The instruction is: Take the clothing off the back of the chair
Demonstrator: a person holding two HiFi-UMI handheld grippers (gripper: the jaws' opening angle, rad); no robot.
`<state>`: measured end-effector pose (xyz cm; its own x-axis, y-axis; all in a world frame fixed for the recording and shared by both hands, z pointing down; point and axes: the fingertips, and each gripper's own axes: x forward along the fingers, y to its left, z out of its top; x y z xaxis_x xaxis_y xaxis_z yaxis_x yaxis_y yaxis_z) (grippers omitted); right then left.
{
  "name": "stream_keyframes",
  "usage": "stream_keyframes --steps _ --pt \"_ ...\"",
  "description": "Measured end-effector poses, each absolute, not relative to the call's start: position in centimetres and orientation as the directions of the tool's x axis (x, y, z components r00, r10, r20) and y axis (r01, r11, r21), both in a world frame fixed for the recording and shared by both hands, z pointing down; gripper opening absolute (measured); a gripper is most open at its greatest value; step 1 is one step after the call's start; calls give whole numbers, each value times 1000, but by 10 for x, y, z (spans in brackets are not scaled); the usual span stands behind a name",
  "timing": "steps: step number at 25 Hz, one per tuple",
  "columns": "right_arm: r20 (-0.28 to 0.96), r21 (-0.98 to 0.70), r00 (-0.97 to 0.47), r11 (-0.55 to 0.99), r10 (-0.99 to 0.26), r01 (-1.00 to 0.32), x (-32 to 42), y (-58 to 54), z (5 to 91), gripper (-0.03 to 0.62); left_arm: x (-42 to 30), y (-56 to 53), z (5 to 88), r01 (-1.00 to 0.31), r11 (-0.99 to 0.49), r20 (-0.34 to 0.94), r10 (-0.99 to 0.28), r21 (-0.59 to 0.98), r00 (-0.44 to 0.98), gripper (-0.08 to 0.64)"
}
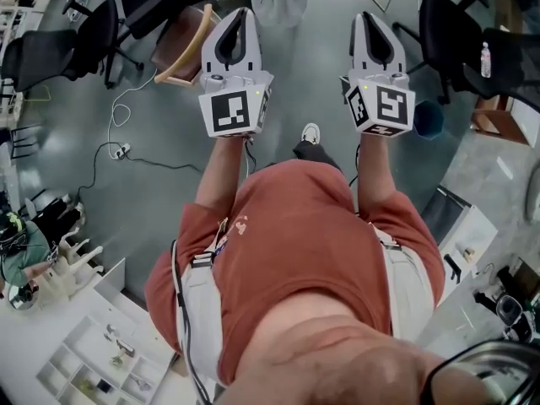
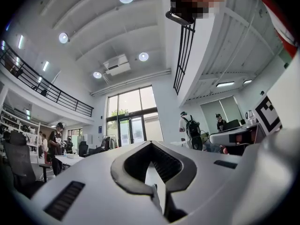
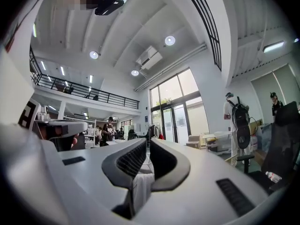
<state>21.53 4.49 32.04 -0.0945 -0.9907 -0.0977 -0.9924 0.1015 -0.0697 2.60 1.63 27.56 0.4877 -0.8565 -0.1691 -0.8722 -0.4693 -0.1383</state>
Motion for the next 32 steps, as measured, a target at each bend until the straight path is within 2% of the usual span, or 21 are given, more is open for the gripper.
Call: stream_keyframes --steps 10,21,32 --pt "-101 -77 -143 151 -985 -986 240 -16 320 38 42 -35 279 -899 -420 -167 -884 -126 437 14" --pt "-80 -46 -188 192 -979 -980 197 -101 334 38 -6 -114 302 -925 -370 -166 -910 -89 380 14" --pt "-23 18 -233 233 -972 -972 111 -234 333 38 -91 -240 316 -936 -346 -153 -924 -62 351 14"
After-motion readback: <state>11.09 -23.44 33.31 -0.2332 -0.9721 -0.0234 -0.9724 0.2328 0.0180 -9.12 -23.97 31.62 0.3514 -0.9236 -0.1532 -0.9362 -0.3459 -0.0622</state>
